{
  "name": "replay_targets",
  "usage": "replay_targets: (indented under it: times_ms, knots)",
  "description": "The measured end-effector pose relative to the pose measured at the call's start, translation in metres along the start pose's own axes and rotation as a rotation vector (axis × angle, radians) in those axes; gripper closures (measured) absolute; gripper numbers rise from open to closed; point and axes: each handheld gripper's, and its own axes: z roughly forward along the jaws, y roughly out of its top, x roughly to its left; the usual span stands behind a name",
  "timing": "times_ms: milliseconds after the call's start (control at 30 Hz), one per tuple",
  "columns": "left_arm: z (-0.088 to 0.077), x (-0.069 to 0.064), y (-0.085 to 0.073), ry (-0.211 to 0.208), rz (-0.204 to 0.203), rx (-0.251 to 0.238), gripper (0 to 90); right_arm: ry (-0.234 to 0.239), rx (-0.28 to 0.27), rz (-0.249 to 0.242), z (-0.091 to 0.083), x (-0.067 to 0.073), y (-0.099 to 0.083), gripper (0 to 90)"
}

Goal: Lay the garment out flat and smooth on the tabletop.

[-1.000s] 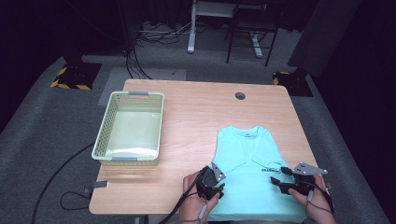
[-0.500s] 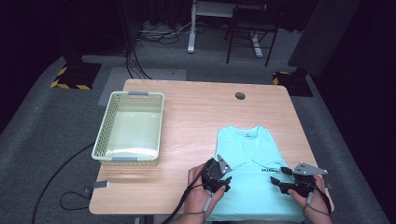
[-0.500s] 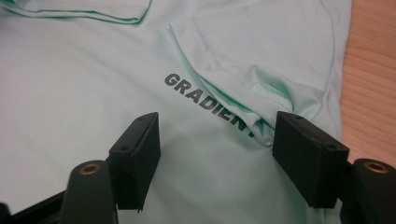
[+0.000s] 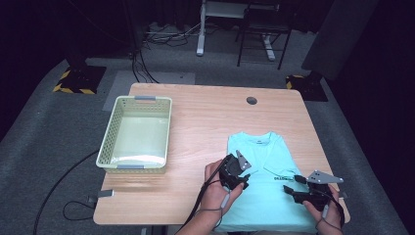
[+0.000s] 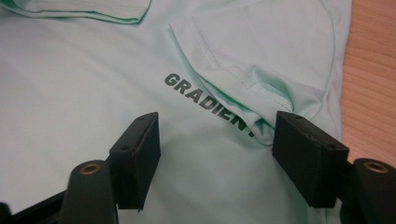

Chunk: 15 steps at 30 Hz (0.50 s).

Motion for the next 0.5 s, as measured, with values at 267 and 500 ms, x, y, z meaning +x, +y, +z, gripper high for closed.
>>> replay_targets:
  times_ms: [267,500]
  knots:
    - [0.015,0.002,0.01,-0.002,0.017,0.004,42.9,-0.005,-0.003,0.006,0.0,-0.001,0.0,34.6]
    - [0.04,-0.001,0.014,-0.032,0.044,0.042,46.8,-0.004,-0.004,0.007,0.0,-0.001,0.0,34.7]
